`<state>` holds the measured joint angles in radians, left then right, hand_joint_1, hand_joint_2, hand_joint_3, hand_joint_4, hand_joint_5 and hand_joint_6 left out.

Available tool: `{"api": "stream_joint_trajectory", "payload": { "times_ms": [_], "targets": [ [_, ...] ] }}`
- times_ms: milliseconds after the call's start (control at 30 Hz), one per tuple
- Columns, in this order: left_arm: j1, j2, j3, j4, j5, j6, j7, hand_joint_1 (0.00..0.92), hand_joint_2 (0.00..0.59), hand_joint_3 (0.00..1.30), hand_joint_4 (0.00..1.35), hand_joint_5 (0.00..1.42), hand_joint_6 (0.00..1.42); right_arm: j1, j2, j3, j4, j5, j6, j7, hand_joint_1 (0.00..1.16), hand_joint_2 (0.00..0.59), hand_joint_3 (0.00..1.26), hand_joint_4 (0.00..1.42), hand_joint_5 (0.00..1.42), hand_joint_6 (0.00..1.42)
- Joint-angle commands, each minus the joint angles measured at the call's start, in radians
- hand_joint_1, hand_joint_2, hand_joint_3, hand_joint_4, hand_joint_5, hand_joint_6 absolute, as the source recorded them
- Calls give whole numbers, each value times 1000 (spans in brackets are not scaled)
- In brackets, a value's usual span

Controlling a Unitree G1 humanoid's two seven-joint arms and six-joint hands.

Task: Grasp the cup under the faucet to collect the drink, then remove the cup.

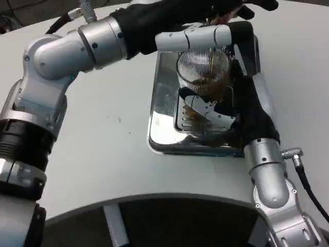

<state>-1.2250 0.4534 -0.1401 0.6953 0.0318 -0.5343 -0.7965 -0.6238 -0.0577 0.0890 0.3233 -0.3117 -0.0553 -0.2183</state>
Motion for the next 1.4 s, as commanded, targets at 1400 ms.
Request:
{"api": "stream_joint_trajectory", "payload": {
  "times_ms": [1400],
  "targets": [
    [59,35,-9,23,1,-23,-34,0,120,189,94,159,120,-10,132,65,108,-126,82,-306,831,247,450,531,580,465]
  ]
}}
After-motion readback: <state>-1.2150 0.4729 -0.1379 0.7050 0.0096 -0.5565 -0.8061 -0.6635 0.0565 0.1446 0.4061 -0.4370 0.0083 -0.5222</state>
